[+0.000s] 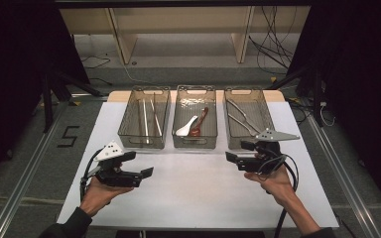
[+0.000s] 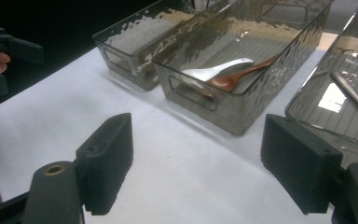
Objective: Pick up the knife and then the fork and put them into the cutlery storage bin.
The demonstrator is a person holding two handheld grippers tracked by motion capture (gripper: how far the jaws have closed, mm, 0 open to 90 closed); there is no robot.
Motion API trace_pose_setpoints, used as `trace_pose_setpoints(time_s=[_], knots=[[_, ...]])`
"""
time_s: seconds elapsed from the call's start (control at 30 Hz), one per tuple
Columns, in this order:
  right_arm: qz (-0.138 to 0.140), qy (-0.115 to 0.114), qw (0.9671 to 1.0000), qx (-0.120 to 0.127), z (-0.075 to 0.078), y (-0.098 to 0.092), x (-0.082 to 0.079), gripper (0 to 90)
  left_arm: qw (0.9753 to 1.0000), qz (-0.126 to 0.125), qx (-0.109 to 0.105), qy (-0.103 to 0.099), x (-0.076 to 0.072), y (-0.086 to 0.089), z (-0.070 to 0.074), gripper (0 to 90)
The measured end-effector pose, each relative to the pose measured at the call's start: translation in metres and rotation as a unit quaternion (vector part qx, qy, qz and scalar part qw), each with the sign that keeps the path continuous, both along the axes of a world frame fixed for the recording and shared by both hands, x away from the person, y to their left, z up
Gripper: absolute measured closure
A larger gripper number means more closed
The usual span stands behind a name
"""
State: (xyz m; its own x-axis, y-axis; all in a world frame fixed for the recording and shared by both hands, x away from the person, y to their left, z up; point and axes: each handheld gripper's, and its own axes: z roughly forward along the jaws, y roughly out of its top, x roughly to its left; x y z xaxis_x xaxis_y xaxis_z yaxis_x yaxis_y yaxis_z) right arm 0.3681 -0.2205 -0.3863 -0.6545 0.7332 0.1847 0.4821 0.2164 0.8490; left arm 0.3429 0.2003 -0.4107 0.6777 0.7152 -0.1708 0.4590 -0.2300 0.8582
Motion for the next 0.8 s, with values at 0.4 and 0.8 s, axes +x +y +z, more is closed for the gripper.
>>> trace_pose_setpoints(time_s=[0.4, 0.8], knots=[[0.003, -0.013, 0.9998, 0.018, -0.012, 0.002, -0.027, 24.7, 1.0, -0.004, -0.008, -0.002, -0.005, 0.0, 0.0, 11.0], [-0.009, -0.019, 0.9996, 0.016, -0.021, -0.005, -0.044, 19.7, 0.9997, -0.007, -0.023, 0.001, -0.009, 0.0, 0.0, 10.9]])
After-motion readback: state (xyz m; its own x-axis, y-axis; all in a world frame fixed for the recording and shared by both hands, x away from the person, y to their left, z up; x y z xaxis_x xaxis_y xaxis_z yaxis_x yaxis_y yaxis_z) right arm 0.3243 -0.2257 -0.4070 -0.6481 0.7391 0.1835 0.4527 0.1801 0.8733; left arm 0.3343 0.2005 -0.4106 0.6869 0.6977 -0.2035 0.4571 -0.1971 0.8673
